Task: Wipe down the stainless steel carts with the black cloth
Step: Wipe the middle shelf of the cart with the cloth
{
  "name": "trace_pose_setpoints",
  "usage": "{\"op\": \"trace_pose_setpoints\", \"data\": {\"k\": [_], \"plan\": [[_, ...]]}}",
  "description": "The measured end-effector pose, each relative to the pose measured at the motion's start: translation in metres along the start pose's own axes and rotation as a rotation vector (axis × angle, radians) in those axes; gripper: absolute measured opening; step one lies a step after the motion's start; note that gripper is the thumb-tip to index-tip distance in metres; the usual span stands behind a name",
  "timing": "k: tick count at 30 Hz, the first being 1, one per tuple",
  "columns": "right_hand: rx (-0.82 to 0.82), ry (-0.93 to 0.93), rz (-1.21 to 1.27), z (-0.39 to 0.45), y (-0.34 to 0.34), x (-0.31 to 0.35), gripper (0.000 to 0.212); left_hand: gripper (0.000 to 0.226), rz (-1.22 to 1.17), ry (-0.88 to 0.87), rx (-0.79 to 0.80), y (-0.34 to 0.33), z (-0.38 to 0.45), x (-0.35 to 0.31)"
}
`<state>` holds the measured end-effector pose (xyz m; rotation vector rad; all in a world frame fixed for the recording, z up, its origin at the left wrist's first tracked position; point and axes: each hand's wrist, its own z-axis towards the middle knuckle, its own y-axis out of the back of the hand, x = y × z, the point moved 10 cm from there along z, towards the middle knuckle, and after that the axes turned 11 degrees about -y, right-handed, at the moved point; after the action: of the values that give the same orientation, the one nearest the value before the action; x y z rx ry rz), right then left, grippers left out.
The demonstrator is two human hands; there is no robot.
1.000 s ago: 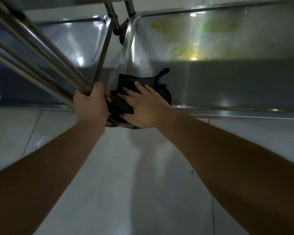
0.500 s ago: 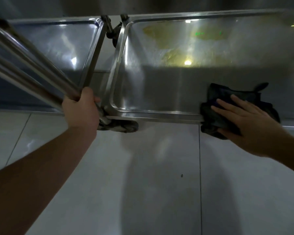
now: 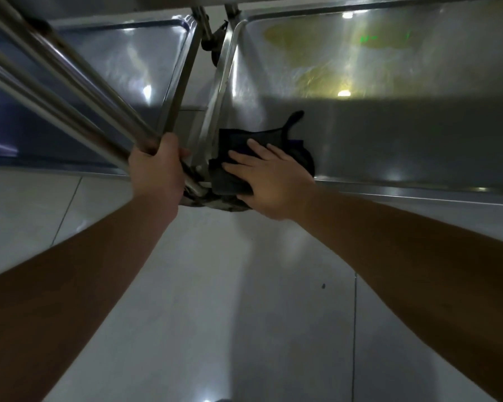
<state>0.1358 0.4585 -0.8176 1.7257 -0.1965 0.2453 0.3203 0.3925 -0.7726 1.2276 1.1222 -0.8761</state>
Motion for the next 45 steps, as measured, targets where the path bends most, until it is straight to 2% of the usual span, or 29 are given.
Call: {"op": "trace_pose_setpoints", "data": {"k": [2,5,6,9,10,14,16,18,20,21,24,26,37,42,45], "plan": [[-0.005,-0.009,0.011,-0.017,0.003,-0.024,0.066,0.031,0.011,0.000,-0.009,0.001,-0.002,-0.002],[0.001,-0.035,-0.033,-0.046,0.006,-0.066,0.068,0.014,0.045,-0.041,-0.022,0.001,-0.006,-0.004],[-0.001,-0.044,-0.046,-0.056,0.008,-0.080,0.068,0.017,0.083,-0.047,-0.009,0.002,-0.007,-0.001],[-0.001,-0.075,-0.084,-0.083,0.012,-0.117,0.068,0.045,0.361,-0.017,0.119,0.001,-0.024,0.016],[0.002,-0.086,-0.095,-0.091,0.013,-0.128,0.068,0.047,0.486,-0.017,0.173,-0.001,-0.034,0.026],[0.008,-0.125,-0.094,-0.117,0.016,-0.165,0.069,0.033,0.835,0.027,0.449,-0.027,-0.097,0.056],[-0.001,-0.146,-0.083,-0.129,0.017,-0.182,0.069,0.026,0.960,-0.169,0.608,-0.060,-0.122,0.040],[-0.010,-0.166,-0.078,-0.141,0.019,-0.198,0.070,0.022,0.958,-0.530,0.673,-0.103,-0.141,0.004],[-0.028,-0.189,-0.087,-0.153,0.021,-0.214,0.069,0.032,0.927,-0.846,0.700,-0.146,-0.165,-0.030],[-0.035,-0.201,-0.092,-0.160,0.022,-0.222,0.070,0.043,0.930,-0.935,0.738,-0.166,-0.177,-0.039],[-0.045,-0.219,-0.083,-0.179,0.027,-0.243,0.070,0.068,1.009,-0.997,0.943,-0.216,-0.207,-0.035],[-0.045,-0.230,-0.066,-0.192,0.030,-0.255,0.071,0.076,1.064,-1.016,1.011,-0.240,-0.221,-0.028],[-0.136,-0.351,-0.038,-0.274,0.046,-0.350,0.069,0.080,1.063,-0.965,1.025,-0.323,-0.277,-0.021],[-0.142,-0.415,-0.021,-0.313,0.054,-0.395,0.070,0.080,1.077,-1.063,0.982,-0.347,-0.296,-0.028],[-0.130,-0.464,-0.014,-0.333,0.058,-0.419,0.073,0.082,1.087,-1.063,0.951,-0.358,-0.299,-0.031]]}}
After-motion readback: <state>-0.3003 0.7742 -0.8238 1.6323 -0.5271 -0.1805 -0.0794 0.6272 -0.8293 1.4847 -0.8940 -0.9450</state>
